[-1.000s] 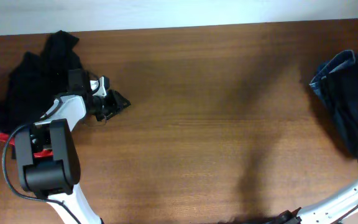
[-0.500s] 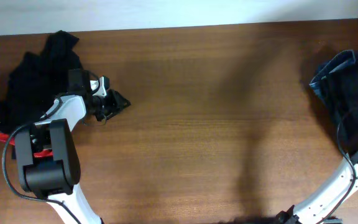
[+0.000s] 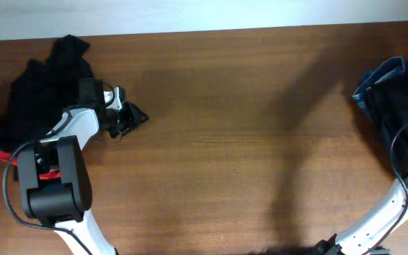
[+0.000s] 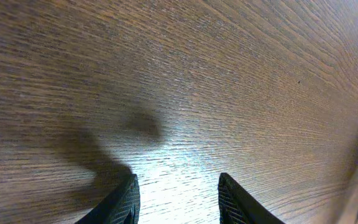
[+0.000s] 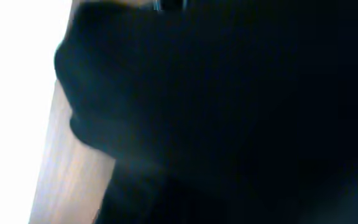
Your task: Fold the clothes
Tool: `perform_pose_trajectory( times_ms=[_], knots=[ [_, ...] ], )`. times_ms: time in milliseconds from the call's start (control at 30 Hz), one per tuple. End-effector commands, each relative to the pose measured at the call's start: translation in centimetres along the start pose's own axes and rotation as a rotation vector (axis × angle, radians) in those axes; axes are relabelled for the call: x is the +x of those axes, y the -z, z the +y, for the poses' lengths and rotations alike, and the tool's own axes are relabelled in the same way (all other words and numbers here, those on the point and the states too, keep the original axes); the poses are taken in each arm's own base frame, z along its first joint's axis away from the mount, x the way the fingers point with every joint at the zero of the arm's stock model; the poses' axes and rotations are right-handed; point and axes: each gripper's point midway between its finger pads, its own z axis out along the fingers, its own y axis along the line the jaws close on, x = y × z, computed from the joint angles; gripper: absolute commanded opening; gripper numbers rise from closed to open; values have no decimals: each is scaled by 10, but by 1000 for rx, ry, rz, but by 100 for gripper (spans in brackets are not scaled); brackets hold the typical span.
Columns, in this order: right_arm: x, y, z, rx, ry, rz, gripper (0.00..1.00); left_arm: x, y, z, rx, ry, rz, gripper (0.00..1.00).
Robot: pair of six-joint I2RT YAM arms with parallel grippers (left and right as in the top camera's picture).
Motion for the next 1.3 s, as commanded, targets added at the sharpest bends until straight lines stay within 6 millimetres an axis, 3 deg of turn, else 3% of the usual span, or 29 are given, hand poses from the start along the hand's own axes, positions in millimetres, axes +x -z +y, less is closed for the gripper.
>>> perform_pose_trajectory(
  times_ms=[0,100,200,333,433,500,800,933,967,1100,1267],
  knots=[
    [21,-33,-12,-71,-35,55,4,7,-7,27,-111,31,7,41],
    [26,-50,-23,-92,-18,45,4,7,-7,27,-111,31,7,41],
    [29,-56,-27,-100,20,46,4,7,-7,27,-111,31,8,41],
    [24,-45,-2,-224,74,45,4,7,-6,27,-111,32,7,41],
    [14,-20,32,-369,106,35,4,7,-7,27,-111,31,8,41],
    [10,-8,41,-389,82,32,4,7,-7,27,-111,32,8,42],
    [-11,79,80,-439,101,-27,9,8,-6,27,-112,35,13,41],
    [-10,98,73,-376,48,-26,12,9,-6,27,-109,36,15,41],
    [-3,100,60,-322,-8,-1,15,9,-6,27,-110,36,15,42],
    [20,93,30,-183,-88,80,24,10,-6,27,-111,38,19,41],
    [38,76,12,-120,-109,147,30,10,-6,27,-112,38,20,42]
  ],
)
